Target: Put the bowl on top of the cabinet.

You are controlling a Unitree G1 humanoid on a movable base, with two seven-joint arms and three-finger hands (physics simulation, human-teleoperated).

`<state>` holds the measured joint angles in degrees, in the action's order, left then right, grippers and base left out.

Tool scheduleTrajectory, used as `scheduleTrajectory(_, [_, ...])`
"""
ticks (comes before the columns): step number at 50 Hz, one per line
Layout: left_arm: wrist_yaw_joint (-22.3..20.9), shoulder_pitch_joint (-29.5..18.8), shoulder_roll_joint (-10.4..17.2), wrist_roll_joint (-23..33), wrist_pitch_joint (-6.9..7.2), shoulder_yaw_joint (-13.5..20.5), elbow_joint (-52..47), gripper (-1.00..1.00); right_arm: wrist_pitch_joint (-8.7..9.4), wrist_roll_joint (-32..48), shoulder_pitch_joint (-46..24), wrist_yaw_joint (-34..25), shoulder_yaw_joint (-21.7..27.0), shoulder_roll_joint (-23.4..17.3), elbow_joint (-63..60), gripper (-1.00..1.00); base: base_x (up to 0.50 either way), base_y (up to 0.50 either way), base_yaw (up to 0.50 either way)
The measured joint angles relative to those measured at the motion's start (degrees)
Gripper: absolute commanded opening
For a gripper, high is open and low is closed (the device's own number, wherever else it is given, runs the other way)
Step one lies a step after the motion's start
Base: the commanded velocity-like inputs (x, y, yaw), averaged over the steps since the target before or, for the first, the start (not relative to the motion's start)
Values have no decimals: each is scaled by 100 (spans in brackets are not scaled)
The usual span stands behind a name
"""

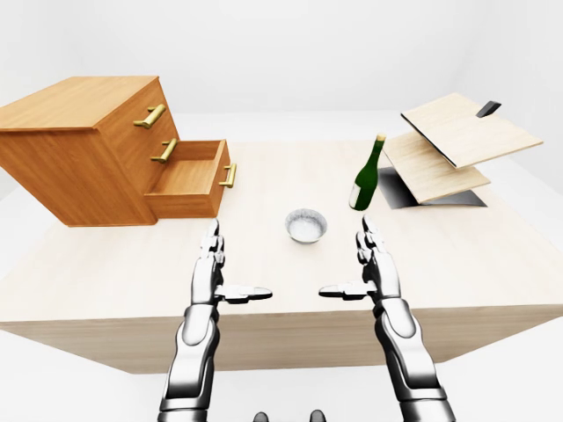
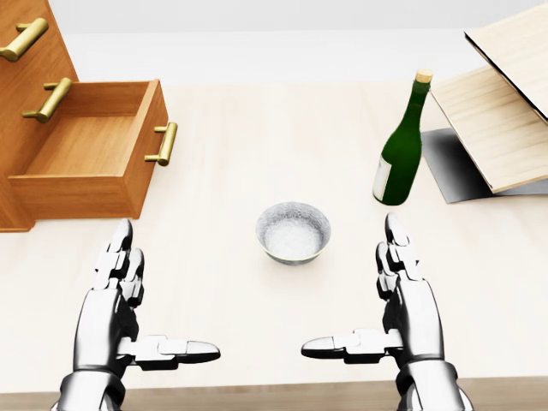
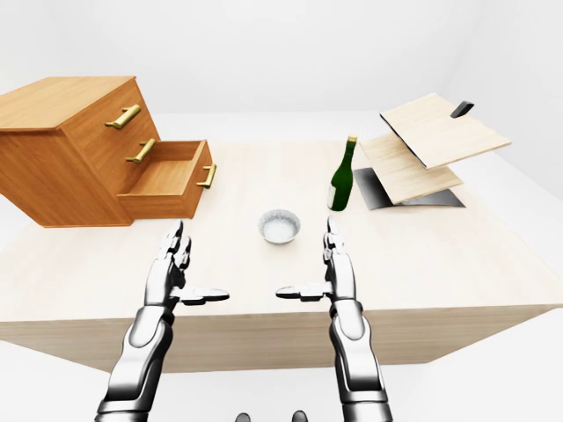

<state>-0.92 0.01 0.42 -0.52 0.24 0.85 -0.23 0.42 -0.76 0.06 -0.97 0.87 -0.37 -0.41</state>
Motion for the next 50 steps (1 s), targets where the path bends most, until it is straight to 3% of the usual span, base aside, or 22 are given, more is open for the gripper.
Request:
scheduleTrajectory(14, [-111, 12, 54, -56, 117, 101, -137, 100, 106, -111, 16, -112, 90, -39, -144, 100, 0, 0, 0])
scheduleTrajectory(25, [-166, 89, 69, -68, 476, 121, -656, 100, 231, -111, 20, -102, 118, -54, -281, 100, 0, 0, 0])
scheduleTrajectory(38, [-254, 87, 132, -136, 476, 292, -1642, 100, 309, -94, 18, -88, 141, -64, -362, 100, 0, 0, 0])
scheduleTrajectory(50, [-344, -121, 309, -298, 476, 716, -2556, 100, 348, -93, 0, -85, 172, -77, -396, 100, 0, 0, 0])
